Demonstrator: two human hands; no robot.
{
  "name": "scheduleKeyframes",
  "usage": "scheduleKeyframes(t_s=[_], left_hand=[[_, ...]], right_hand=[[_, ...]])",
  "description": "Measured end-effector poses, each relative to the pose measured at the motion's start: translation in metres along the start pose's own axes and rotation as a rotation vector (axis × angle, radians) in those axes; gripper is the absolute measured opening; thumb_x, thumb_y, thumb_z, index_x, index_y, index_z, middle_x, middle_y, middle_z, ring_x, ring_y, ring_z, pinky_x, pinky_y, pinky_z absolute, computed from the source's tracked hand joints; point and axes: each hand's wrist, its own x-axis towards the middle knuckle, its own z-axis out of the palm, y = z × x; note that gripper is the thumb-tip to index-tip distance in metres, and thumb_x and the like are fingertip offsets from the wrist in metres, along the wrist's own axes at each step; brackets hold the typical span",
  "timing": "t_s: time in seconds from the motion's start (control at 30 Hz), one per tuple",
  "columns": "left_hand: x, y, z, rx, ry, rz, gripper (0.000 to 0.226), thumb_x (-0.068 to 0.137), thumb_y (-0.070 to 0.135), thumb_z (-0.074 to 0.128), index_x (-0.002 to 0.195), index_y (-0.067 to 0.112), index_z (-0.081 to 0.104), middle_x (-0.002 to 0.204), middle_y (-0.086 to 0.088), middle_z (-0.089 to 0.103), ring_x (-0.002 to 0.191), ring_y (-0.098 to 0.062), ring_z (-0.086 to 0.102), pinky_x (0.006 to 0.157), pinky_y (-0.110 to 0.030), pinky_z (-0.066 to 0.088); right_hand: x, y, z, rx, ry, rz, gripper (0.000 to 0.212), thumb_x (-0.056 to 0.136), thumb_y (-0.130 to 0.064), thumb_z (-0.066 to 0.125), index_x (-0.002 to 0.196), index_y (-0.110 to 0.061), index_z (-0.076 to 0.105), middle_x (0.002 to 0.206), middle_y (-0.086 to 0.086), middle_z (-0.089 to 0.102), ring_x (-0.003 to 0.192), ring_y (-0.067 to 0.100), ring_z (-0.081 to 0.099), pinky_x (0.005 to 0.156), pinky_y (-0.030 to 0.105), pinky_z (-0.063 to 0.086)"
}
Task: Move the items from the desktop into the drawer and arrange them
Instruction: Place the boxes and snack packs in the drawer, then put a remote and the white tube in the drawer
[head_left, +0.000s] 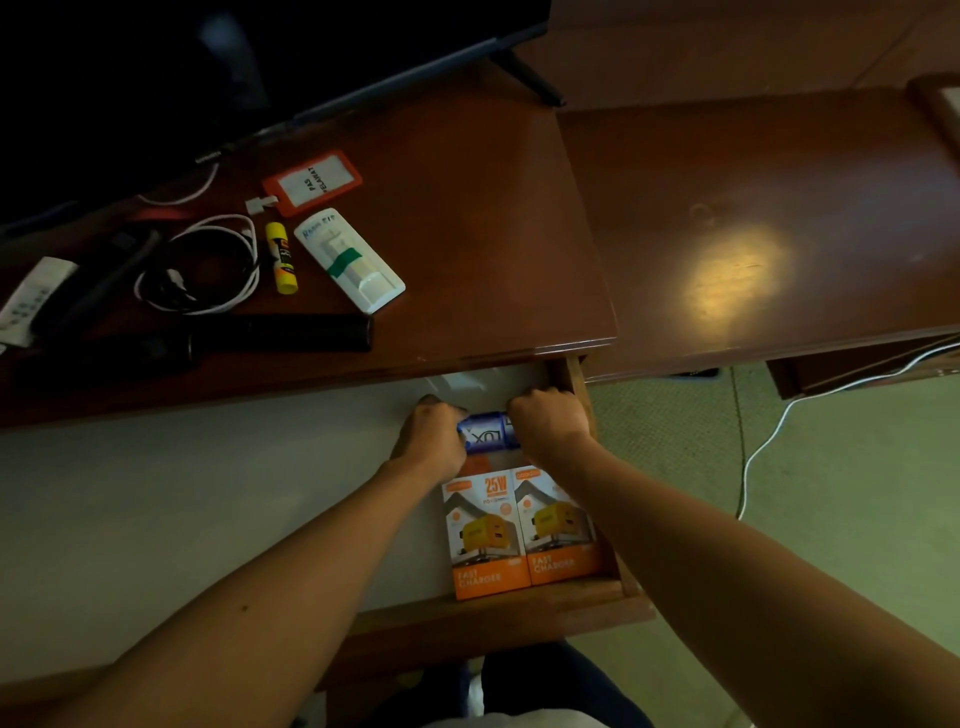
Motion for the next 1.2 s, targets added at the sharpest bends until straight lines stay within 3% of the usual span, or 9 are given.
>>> scheduleKeyframes(t_s=[0.4,0.5,0.63,0.7,0.77,0.87,0.97,1.07,1.2], left_hand=[[-0.017,-0.002,-0.014,-0.053,0.034,-0.027,0.048,0.090,0.017,0.068,0.136,0.011,0.058,0.135,-0.015,0.051,0.120,-0.031,0.055,0.101,-0.038,0.049],[-0.032,-0.003,-0.039,-0.133,0.151,-0.028,0.042,0.090,0.016,0.067,0.132,0.011,0.061,0.134,-0.013,0.053,0.119,-0.031,0.056,0.097,-0.038,0.051],[-0.050,-0.010,-0.089,-0.220,0.413,0.025,0.020,0.087,0.014,0.066,0.106,0.016,0.070,0.108,-0.008,0.065,0.098,-0.029,0.062,0.084,-0.038,0.054],[-0.051,-0.018,-0.111,-0.283,0.514,0.005,0.016,0.084,0.014,0.065,0.099,0.015,0.071,0.100,-0.008,0.069,0.093,-0.028,0.064,0.081,-0.038,0.054],[-0.047,-0.024,-0.131,-0.346,0.574,-0.077,0.015,0.083,0.015,0.065,0.096,0.014,0.071,0.099,-0.007,0.070,0.092,-0.026,0.064,0.081,-0.038,0.054],[-0.031,-0.036,-0.148,-0.466,0.606,-0.323,0.016,0.085,0.025,0.064,0.098,0.016,0.062,0.107,-0.005,0.065,0.095,-0.025,0.061,0.080,-0.037,0.052],[-0.011,-0.041,-0.154,-0.780,0.584,-0.644,0.052,0.081,0.036,0.067,0.122,0.012,0.046,0.128,-0.014,0.055,0.101,-0.036,0.064,0.081,-0.043,0.057],[0.002,-0.032,-0.161,-1.010,0.578,-0.830,0.071,0.085,0.034,0.073,0.137,0.008,0.033,0.139,-0.019,0.044,0.090,-0.036,0.063,0.067,-0.044,0.063],[0.026,-0.033,-0.166,-1.095,0.607,-0.939,0.072,0.080,0.038,0.077,0.130,0.009,0.034,0.132,-0.019,0.047,0.073,-0.030,0.055,0.062,-0.041,0.062]], right_hand=[[-0.006,-0.010,-0.002,0.043,0.041,-0.009,0.032,0.093,-0.023,0.064,0.123,-0.016,0.059,0.121,0.010,0.059,0.111,0.031,0.055,0.090,0.040,0.047],[-0.012,-0.027,-0.024,0.163,0.183,-0.045,0.029,0.090,-0.019,0.064,0.119,-0.018,0.060,0.112,0.006,0.063,0.102,0.027,0.061,0.082,0.039,0.054],[-0.013,-0.057,-0.071,0.371,0.381,-0.111,0.008,0.095,-0.022,0.053,0.098,-0.020,0.060,0.091,0.002,0.067,0.073,0.019,0.063,0.064,0.036,0.056],[-0.010,-0.073,-0.095,0.442,0.471,-0.144,0.017,0.095,-0.032,0.052,0.102,-0.017,0.059,0.097,0.005,0.068,0.077,0.024,0.065,0.062,0.036,0.056],[0.000,-0.086,-0.115,0.472,0.529,-0.161,0.030,0.096,-0.037,0.052,0.114,-0.014,0.061,0.109,0.009,0.067,0.088,0.029,0.067,0.065,0.040,0.058],[0.024,-0.099,-0.137,0.475,0.528,-0.156,0.033,0.096,-0.033,0.054,0.121,-0.013,0.060,0.115,0.010,0.062,0.102,0.030,0.064,0.073,0.044,0.060],[0.047,-0.107,-0.150,0.479,0.502,-0.145,0.037,0.097,-0.032,0.054,0.130,-0.015,0.056,0.123,0.009,0.057,0.113,0.031,0.056,0.086,0.046,0.056],[0.065,-0.113,-0.160,0.439,0.449,-0.123,0.047,0.095,-0.032,0.059,0.138,-0.014,0.049,0.133,0.011,0.051,0.123,0.034,0.048,0.096,0.048,0.051],[0.086,-0.114,-0.166,0.419,0.377,-0.091,0.055,0.094,-0.035,0.063,0.141,-0.014,0.044,0.139,0.013,0.048,0.128,0.036,0.045,0.101,0.050,0.046]])
